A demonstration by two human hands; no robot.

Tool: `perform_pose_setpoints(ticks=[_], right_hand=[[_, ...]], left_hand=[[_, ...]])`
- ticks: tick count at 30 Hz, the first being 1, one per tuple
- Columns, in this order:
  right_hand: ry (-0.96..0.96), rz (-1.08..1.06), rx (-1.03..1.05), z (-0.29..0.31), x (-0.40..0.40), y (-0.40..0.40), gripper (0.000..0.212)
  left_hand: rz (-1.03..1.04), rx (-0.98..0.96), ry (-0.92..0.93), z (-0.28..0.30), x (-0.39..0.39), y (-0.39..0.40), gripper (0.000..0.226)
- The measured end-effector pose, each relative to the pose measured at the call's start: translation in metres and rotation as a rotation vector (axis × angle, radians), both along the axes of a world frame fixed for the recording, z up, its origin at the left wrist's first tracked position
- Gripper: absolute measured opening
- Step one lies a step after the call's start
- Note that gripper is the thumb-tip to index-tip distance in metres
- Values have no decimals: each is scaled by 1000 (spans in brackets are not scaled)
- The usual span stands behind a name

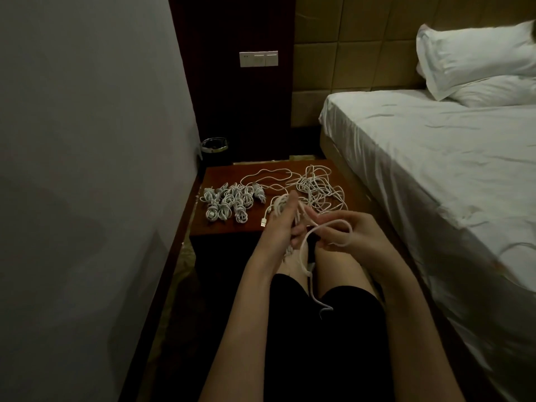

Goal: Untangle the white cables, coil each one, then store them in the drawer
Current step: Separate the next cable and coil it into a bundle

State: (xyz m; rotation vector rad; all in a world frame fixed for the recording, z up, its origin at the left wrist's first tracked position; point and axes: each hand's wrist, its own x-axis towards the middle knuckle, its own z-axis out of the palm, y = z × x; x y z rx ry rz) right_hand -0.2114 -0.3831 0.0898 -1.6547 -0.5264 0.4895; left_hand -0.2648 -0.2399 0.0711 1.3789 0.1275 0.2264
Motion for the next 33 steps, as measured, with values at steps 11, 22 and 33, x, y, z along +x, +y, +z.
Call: perform_pose_setpoints(ticks=[11, 22, 33], right_hand=[[-350, -51, -482, 1, 3, -3, 14], [-184, -69, -73, -1, -6, 9, 16], [-392, 455, -514, 2, -8, 8, 19]], left_hand=[[115, -642, -73, 10, 0, 3, 53], [146, -730, -89, 15, -1, 2, 40], [241, -508, -152, 10, -1, 8, 34]])
